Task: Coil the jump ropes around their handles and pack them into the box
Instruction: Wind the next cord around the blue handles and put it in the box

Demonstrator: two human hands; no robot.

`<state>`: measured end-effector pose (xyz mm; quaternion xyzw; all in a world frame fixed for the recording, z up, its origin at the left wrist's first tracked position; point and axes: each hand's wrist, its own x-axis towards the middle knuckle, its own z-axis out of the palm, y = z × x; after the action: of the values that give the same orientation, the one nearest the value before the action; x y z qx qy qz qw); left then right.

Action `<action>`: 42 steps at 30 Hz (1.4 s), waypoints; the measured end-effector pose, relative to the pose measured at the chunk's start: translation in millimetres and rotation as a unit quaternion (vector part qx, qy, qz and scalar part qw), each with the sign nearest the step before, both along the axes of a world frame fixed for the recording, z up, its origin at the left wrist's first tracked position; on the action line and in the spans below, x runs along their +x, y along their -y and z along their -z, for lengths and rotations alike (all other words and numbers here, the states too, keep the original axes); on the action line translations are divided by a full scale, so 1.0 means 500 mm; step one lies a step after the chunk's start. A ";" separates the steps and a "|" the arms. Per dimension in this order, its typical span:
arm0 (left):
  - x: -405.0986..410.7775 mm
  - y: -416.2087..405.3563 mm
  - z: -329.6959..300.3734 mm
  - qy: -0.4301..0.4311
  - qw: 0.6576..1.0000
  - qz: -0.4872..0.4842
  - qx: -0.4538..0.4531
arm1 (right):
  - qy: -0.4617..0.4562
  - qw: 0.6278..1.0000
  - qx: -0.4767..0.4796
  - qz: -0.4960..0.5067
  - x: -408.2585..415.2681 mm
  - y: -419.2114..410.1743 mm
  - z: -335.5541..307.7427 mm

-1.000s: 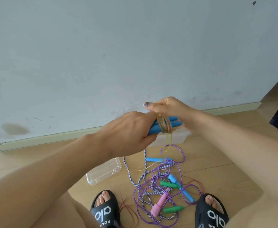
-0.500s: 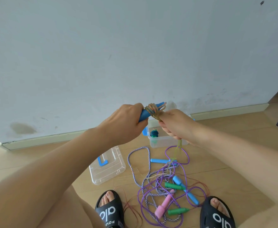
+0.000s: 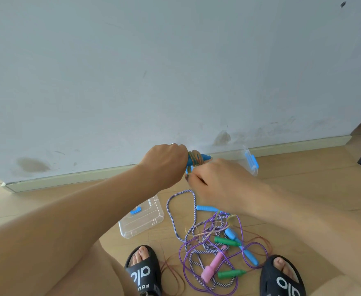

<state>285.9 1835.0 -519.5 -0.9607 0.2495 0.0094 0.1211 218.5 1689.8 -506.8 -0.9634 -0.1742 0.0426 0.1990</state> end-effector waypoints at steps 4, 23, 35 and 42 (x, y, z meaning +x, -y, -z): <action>-0.014 0.018 0.009 -0.008 0.999 0.044 0.026 | 0.053 0.998 -0.015 -0.004 0.028 0.022 -0.028; -0.034 -0.029 -0.020 -0.027 0.976 0.156 -0.150 | -0.124 0.942 0.309 0.027 0.109 0.091 -0.044; 0.007 -0.049 -0.004 -0.077 0.995 0.059 0.016 | -0.027 0.985 0.157 -0.060 0.057 0.069 -0.051; -0.043 0.004 -0.025 -0.038 0.985 0.160 0.050 | -0.057 0.977 0.203 0.007 0.116 0.069 -0.046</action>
<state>264.3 1832.9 -506.9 -0.9001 0.4038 0.0384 0.1593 276.3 1655.0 -483.7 -0.9000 -0.1610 0.0603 0.4006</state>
